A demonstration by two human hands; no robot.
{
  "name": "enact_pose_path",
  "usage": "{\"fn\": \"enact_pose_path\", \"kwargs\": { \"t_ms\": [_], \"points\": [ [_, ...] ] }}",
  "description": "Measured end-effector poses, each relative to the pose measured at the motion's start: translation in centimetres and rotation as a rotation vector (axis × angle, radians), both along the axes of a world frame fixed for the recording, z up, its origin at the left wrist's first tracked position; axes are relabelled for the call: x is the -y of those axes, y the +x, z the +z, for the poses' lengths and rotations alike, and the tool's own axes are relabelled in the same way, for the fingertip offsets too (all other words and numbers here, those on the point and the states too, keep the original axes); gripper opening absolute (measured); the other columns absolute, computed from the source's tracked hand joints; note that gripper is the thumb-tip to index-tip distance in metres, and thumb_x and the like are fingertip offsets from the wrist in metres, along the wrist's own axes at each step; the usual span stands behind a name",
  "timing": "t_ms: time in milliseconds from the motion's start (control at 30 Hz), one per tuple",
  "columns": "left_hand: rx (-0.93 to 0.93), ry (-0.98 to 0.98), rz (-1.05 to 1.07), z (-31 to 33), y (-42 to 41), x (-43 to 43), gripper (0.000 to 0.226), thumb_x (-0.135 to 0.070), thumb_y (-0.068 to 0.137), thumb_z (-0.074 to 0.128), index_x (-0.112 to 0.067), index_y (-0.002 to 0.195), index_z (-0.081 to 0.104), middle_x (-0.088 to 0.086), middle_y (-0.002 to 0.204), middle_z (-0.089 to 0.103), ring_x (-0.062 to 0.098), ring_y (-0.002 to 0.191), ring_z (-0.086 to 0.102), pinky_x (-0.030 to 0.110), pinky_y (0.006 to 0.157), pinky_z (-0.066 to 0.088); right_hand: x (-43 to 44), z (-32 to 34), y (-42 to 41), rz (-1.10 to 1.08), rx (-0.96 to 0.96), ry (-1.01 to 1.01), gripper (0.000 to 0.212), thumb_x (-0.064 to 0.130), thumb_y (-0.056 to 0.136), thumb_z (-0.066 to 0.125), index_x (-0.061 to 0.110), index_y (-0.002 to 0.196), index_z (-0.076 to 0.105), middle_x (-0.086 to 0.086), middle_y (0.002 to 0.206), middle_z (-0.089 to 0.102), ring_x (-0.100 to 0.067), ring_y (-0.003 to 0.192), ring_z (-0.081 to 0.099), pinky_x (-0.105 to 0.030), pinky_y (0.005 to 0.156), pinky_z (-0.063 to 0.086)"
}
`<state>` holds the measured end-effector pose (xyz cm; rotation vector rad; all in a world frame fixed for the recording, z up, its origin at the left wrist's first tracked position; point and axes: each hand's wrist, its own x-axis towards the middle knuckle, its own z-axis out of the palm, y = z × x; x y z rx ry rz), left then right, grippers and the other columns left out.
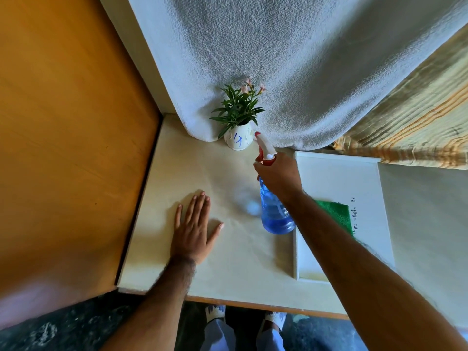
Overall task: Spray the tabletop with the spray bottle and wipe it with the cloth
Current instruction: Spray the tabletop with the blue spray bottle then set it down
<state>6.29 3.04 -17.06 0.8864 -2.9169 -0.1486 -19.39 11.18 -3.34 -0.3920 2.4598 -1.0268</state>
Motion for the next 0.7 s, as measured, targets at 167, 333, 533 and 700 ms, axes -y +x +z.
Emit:
{"fn": "enact_pose_path", "kwargs": {
  "t_ms": [167, 333, 533, 700],
  "points": [
    [0.016, 0.020, -0.004, -0.1, 0.2, 0.1, 0.084, -0.067, 0.102, 0.029, -0.013, 0.166, 0.024, 0.008, 0.175, 0.024, 0.026, 0.162, 0.024, 0.058, 0.129, 0.024, -2.2, 3.9, -1.5, -0.145, -0.047, -0.345, 0.018, 0.016, 0.070, 0.066, 0.033, 0.067, 0.071, 0.018, 0.047, 0.067, 0.010, 0.042, 0.060, -0.003, 0.043, 0.041],
    [0.015, 0.033, -0.010, -0.5, 0.1, 0.2, 0.085, -0.071, 0.102, 0.020, -0.016, 0.167, 0.018, 0.007, 0.176, 0.021, 0.025, 0.162, 0.022, 0.055, 0.132, 0.018, -5.0, 6.6, -5.0, -0.218, -0.257, -0.585, 0.020, 0.006, 0.076, 0.070, 0.026, 0.077, 0.072, 0.018, 0.057, 0.070, 0.011, 0.054, 0.063, -0.005, 0.056, 0.046],
    [0.041, 0.038, -0.010, -0.9, -0.1, 0.4, 0.087, -0.072, 0.101, 0.018, -0.018, 0.168, 0.010, 0.005, 0.177, 0.016, 0.024, 0.163, 0.017, 0.056, 0.132, 0.018, -8.2, 4.7, -9.2, -0.280, -0.368, -0.671, 0.023, 0.004, 0.082, 0.067, 0.010, 0.104, 0.073, 0.007, 0.086, 0.077, -0.008, 0.064, 0.073, -0.021, 0.065, 0.057],
    [0.022, 0.020, -0.015, -0.9, 0.0, 0.4, 0.086, -0.071, 0.102, 0.023, -0.016, 0.168, 0.013, 0.005, 0.177, 0.019, 0.023, 0.163, 0.019, 0.056, 0.131, 0.019, -9.8, 1.8, -11.0, -0.286, -0.370, -0.618, 0.021, 0.012, 0.087, 0.073, 0.014, 0.107, 0.072, 0.009, 0.087, 0.078, -0.017, 0.077, 0.075, -0.036, 0.077, 0.063]
  ]
}}
